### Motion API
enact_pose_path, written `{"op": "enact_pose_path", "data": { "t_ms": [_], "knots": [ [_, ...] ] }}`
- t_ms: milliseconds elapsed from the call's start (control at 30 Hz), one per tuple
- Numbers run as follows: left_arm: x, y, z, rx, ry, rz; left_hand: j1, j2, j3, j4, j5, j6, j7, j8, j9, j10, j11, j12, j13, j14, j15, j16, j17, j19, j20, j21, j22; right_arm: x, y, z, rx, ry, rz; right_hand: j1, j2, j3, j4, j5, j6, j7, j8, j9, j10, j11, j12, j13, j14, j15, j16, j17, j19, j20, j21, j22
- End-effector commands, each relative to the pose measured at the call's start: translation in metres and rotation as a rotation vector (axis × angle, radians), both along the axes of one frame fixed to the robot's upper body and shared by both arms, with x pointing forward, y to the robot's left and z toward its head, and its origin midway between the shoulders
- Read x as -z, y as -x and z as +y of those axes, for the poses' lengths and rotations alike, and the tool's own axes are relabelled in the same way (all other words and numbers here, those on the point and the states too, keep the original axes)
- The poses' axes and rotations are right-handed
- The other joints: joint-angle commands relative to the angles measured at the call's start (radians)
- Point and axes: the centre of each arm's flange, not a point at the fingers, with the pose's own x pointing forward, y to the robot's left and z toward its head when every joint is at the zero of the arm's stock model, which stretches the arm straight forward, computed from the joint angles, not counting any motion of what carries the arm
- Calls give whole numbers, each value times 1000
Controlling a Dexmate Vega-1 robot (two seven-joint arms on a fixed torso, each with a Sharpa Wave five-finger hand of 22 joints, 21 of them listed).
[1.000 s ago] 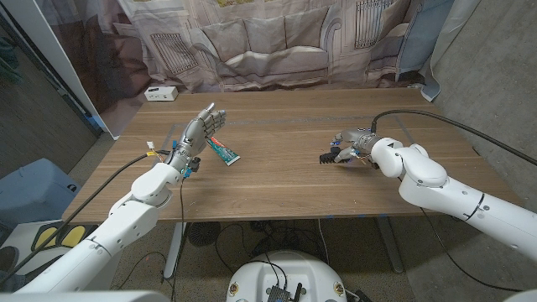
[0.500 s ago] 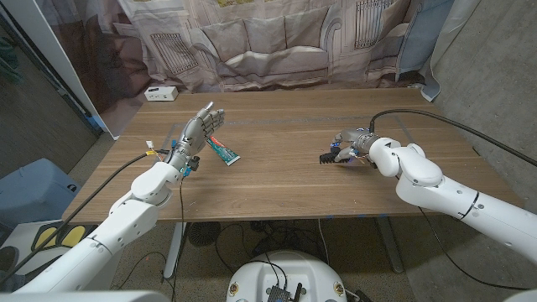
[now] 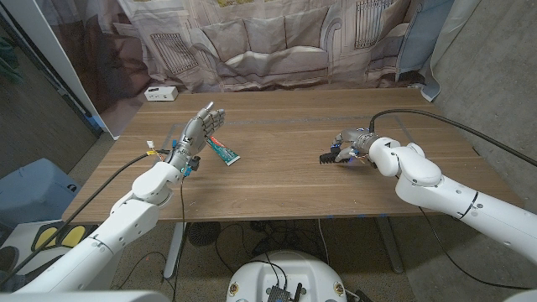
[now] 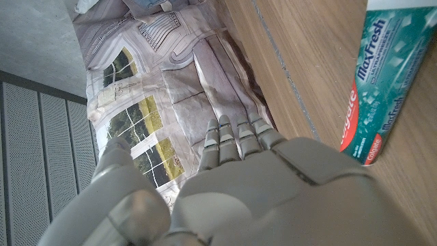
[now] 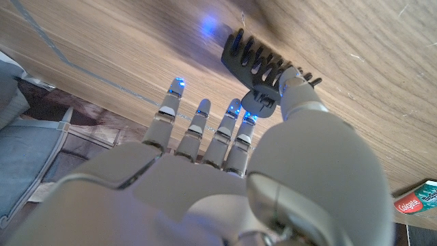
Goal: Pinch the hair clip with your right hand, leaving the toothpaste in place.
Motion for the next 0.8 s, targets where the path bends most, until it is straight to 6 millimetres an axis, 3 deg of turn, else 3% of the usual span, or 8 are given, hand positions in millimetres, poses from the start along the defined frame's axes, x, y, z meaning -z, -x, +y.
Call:
{"op": "enact_pose_path", "data": {
  "t_ms": [33,167,800],
  "knots": [
    [2,1,-2,-2,3,4,12,2,8,3,0,10,1,-3,5,7,-1,-1,6,0,0,0,2,0,2,0,5,0,0,1,-4,11,1,4,12,-8,0,10,41,-10,15,0,38,0,9,3,27,-42,14,3,17,-2,4,3],
    [2,2,-2,-2,1,4,12,3,8,3,0,10,1,-3,5,7,-2,-1,6,1,0,0,2,-2,2,0,5,0,0,1,-4,16,5,12,18,-15,0,13,88,-16,24,-2,78,-14,11,2,49,-49,25,5,31,-1,2,2],
    [1,-1,-6,3,-8,16,13,3,9,3,0,10,1,-3,5,5,0,-2,6,0,-1,0,2,-5,4,-1,5,-6,6,5,-2,51,-35,41,34,-46,-2,9,207,-28,29,-3,189,-30,1,1,122,-71,51,3,88,-1,-3,2]
  ]
}}
